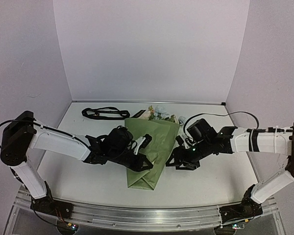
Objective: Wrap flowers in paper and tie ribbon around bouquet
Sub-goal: Fold the 2/3-folded wrapping paper at the center of the board.
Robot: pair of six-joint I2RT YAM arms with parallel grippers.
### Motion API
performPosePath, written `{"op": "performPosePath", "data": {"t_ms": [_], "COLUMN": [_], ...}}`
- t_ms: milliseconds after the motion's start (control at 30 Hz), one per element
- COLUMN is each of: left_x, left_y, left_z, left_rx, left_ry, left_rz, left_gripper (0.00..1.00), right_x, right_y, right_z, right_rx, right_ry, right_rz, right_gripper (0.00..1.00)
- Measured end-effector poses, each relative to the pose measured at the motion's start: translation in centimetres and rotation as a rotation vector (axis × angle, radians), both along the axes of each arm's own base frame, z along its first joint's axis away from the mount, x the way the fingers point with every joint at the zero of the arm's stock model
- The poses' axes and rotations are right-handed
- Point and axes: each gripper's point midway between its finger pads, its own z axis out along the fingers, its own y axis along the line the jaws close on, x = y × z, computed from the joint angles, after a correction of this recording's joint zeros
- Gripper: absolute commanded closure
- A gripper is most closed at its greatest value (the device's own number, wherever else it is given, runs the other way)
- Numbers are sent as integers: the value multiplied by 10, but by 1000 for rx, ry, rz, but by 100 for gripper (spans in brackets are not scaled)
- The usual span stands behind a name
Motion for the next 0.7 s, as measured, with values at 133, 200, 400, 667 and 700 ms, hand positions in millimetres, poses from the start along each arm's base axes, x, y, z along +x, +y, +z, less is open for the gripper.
{"op": "performPosePath", "data": {"t_ms": [133, 200, 400, 667, 700], "left_x": [0, 0, 0, 1, 1], "left_y": [-2, -3, -5, -5, -5], "left_z": [-6, -8, -15, -16, -16], "left_rx": [5, 6, 7, 1, 1], "left_ry": [15, 23, 44, 58, 59], "left_rz": [-16, -23, -37, -47, -46], "left_gripper": [100, 100, 100, 100, 99], "right_x": [29, 45, 87, 106, 108], "right_y": [0, 6, 25, 25, 26], "right_z": [11, 14, 0, -17, -17], "right_rx": [-3, 4, 13, -1, -1], "right_ry": [-38, -44, -22, 16, 15], "right_rz": [-78, -113, -195, -265, -266], "right_gripper": [31, 32, 46, 89, 96]}}
